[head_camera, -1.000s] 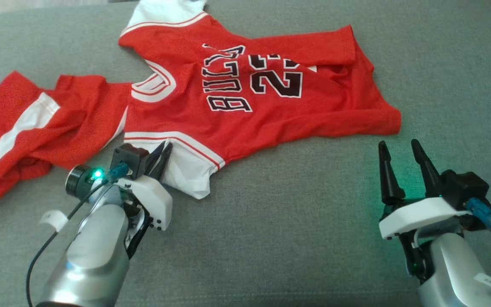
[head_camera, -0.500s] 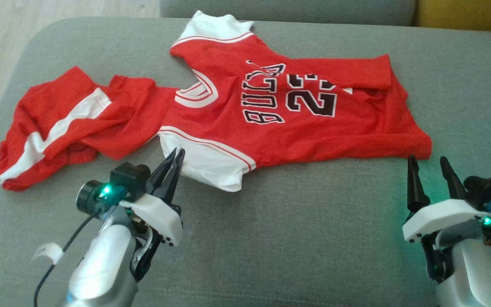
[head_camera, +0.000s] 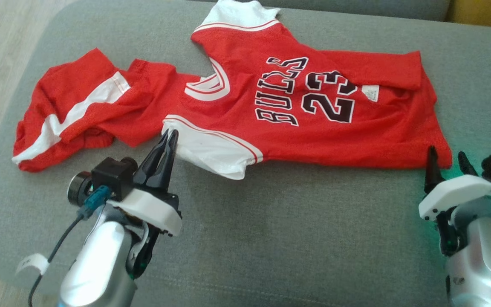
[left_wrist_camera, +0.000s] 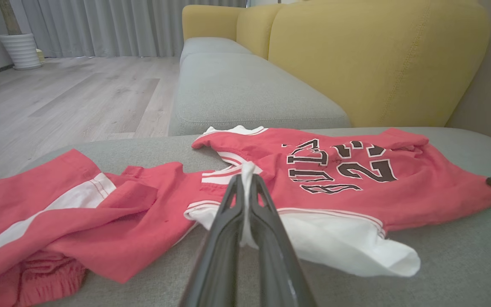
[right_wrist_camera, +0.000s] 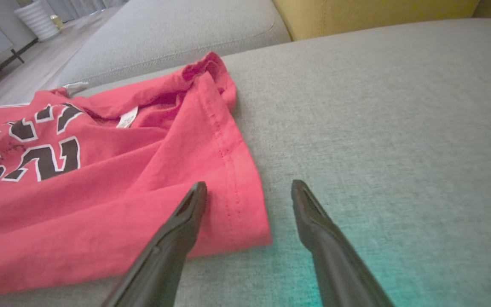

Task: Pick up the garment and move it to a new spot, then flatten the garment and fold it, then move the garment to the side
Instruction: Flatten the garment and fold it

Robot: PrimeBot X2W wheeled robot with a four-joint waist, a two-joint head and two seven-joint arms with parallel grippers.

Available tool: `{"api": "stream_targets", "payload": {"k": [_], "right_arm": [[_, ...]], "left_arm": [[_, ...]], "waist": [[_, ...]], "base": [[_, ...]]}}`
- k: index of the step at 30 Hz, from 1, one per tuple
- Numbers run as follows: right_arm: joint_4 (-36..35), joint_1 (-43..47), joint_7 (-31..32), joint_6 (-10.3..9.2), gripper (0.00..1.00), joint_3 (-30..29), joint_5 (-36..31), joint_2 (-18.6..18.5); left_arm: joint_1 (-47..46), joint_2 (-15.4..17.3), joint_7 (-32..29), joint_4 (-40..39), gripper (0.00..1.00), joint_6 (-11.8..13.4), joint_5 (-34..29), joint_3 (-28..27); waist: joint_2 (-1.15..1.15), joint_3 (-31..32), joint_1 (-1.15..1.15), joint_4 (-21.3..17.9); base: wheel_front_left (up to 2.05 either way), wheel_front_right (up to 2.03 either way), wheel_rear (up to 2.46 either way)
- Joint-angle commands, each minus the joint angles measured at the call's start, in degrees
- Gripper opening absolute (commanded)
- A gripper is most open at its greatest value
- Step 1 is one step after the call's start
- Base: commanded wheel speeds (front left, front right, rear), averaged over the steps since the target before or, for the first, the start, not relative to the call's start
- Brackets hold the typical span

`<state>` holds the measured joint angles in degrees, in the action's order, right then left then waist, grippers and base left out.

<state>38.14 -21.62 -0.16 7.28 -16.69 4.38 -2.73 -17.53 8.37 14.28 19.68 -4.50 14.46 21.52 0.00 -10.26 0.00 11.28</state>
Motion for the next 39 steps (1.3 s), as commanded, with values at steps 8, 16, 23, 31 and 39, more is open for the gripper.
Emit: {"api": "stream_targets", "payload": {"k": [8, 16, 23, 31, 39], "right_arm": [[3.39, -4.4, 2.47, 0.21, 1.0, 1.78, -0.8, -0.15], [2.13, -3.97, 1.54, 0.21, 0.0, 8.77, 2.1, -0.15], [-7.51, -5.26, 3.46, 0.21, 0.0, 12.28, -0.82, -0.97], [-22.42, -10.85, 16.59, 0.21, 0.0, 22.8, 4.93, -11.31], [-33.12, -13.99, 31.77, 0.21, 0.0, 30.06, 14.97, -21.18]], "left_arm": [[-0.66, 0.08, 0.71, -3.25, 0.0, 0.32, -0.33, -3.33], [-1.0, 0.32, 0.72, -3.88, 0.0, 0.42, -1.33, -5.09], [-2.76, 0.46, 0.72, -7.66, 0.0, 0.45, -0.71, -8.74], [-8.45, -1.15, 0.72, -16.74, 0.0, -0.19, 1.11, -14.75], [-13.06, -1.06, -0.59, -22.27, 0.0, -0.7, 2.35, -16.66]], "waist": [[0.0, -0.87, 0.0, 0.12], [0.0, 0.13, 0.0, -2.55], [0.0, 2.12, 0.0, -5.94], [0.0, 6.82, 0.0, -8.92], [0.0, 12.09, 0.0, -9.72]], "base": [[0.0, 0.0, 0.0], [0.0, 0.0, 0.0], [0.0, 0.0, 0.0], [0.0, 0.0, 0.0], [0.0, 0.0, 0.0]]}}
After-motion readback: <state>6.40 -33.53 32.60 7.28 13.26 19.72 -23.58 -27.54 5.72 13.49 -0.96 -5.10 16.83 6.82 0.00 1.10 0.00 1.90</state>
